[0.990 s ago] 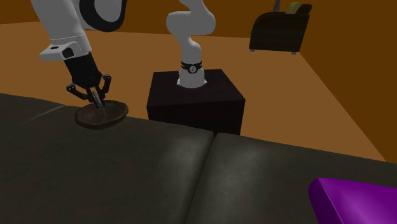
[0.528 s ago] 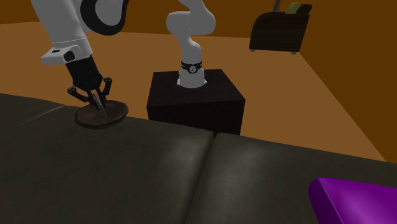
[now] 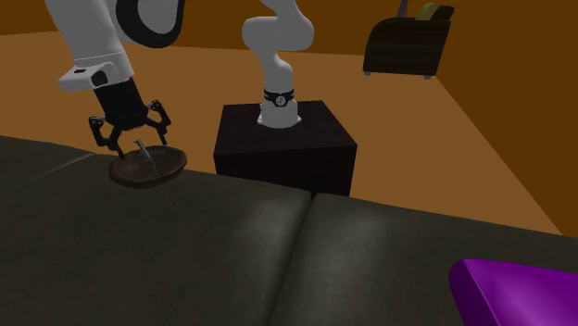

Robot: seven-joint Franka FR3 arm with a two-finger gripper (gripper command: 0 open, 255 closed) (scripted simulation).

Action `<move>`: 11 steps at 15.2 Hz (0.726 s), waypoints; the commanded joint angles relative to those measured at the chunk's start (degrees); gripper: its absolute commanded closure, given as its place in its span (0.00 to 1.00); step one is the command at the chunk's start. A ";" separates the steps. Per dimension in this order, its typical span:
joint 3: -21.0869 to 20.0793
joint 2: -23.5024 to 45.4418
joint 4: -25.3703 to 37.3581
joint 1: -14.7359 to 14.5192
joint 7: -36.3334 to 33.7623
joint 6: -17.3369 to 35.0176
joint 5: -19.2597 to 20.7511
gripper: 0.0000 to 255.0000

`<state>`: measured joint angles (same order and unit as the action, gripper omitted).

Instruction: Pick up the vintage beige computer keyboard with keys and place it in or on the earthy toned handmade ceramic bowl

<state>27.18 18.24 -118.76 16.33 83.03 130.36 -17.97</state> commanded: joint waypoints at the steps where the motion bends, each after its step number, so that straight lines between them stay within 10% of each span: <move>1: 0.72 -1.80 0.85 -0.24 -0.86 -2.39 1.46 0.00; 11: 1.39 -3.76 2.08 -0.49 -1.89 -5.26 3.03 0.00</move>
